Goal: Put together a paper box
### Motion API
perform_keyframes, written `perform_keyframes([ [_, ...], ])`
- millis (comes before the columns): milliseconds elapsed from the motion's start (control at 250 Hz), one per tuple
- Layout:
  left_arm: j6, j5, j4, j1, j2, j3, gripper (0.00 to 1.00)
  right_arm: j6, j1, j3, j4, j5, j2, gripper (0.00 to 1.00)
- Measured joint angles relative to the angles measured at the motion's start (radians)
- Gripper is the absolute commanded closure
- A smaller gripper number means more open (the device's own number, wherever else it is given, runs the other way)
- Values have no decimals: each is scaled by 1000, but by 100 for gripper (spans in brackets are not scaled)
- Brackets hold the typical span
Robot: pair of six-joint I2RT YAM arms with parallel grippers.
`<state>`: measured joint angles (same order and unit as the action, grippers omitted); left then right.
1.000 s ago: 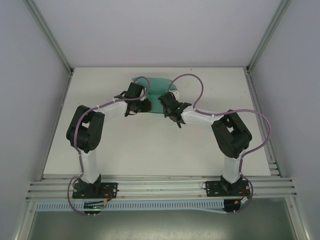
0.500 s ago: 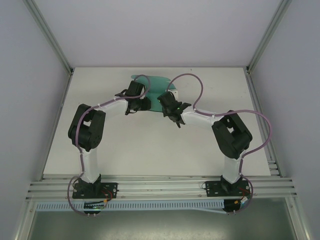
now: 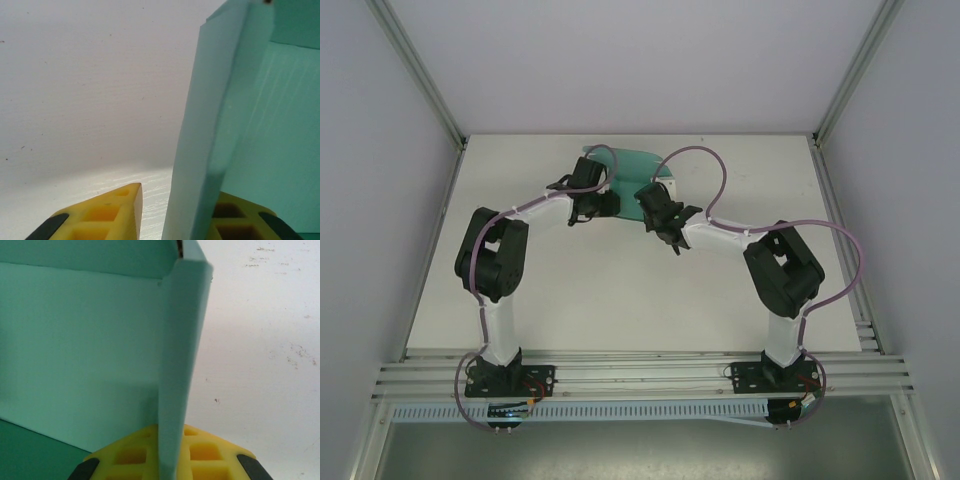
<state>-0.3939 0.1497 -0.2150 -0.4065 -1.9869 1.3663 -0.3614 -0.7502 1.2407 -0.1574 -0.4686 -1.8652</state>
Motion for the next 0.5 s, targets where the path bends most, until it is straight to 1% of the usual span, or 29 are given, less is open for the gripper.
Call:
perform_keyframes([
  [52,0,1,-2,0,0,7,71,0,0,0,4,-2,0,100],
  [144,-1,9,-3,3,0,11,70,0,0,0,5,-3,0,100],
  [212,-2,21,-4,7,0,12,66,0,0,0,5,-3,0,100],
  [356,-3,37,-5,11,0,19,65,-1,0,0,4,-3,0,100],
  [456,-3,53,-5,12,0,22,63,-3,0,1,4,-3,0,100],
  [500,-3,53,-6,13,0,22,64,-3,0,1,4,-3,0,100],
])
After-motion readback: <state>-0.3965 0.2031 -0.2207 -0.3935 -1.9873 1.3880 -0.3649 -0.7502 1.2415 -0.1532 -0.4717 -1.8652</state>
